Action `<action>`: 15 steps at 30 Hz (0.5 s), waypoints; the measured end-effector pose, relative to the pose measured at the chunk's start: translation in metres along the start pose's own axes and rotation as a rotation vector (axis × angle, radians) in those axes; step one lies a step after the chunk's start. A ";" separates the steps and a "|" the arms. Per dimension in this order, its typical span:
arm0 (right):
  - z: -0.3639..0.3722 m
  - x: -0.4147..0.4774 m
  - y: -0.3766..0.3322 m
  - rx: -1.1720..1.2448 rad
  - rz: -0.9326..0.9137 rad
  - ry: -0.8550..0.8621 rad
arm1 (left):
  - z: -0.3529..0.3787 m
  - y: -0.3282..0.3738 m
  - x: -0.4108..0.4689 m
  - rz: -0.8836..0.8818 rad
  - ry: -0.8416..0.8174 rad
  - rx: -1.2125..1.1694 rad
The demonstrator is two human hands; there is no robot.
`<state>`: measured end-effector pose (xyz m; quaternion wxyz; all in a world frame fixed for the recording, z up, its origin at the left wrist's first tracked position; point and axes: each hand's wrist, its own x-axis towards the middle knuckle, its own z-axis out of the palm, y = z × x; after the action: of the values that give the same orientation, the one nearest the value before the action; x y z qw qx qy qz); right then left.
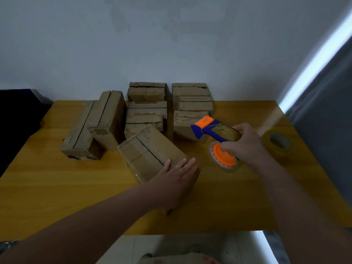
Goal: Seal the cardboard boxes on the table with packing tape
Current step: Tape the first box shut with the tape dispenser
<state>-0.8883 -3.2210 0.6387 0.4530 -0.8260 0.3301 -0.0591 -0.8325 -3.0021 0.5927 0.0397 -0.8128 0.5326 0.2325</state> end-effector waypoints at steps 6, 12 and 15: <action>0.010 -0.007 -0.007 0.087 -0.069 -0.117 | 0.005 -0.024 -0.033 0.138 -0.081 0.060; 0.020 -0.018 -0.015 0.139 -0.154 -0.216 | 0.001 -0.054 -0.056 0.123 -0.002 -0.061; 0.022 -0.024 -0.019 0.147 -0.188 -0.292 | -0.005 -0.066 -0.064 0.075 0.213 -0.432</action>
<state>-0.8886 -3.1839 0.6456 0.5479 -0.8176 0.1768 -0.0047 -0.7927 -2.9211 0.6118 -0.2002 -0.8019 0.5017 0.2554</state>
